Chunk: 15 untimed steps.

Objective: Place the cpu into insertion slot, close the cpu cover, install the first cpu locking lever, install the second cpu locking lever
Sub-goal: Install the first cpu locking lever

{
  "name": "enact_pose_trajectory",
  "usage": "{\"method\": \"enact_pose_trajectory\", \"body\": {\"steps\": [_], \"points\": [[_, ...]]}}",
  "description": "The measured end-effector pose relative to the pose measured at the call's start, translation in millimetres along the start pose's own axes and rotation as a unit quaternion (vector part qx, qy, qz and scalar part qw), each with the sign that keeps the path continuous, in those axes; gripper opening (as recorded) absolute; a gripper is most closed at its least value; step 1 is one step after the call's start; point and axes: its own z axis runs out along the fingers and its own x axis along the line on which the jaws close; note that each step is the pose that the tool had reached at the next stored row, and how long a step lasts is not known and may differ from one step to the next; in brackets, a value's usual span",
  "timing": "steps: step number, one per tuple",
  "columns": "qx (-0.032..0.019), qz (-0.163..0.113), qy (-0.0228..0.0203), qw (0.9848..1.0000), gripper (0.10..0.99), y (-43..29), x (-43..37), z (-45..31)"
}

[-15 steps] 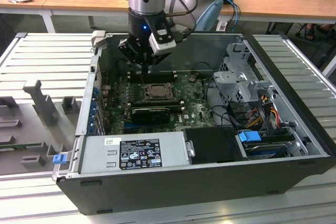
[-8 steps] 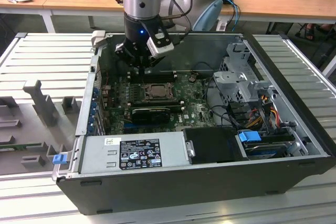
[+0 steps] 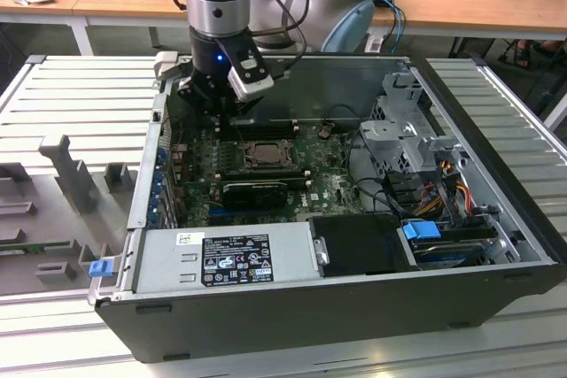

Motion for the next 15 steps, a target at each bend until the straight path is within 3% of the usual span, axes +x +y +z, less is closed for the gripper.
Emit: {"method": "enact_pose_trajectory", "body": {"steps": [4,15], "points": [[-0.0002,-0.001,-0.0009,1.0,0.106,6.1,3.3,0.8],[-0.0002,-0.002,-0.0009,1.0,0.106,37.5,5.7,4.1]]}}
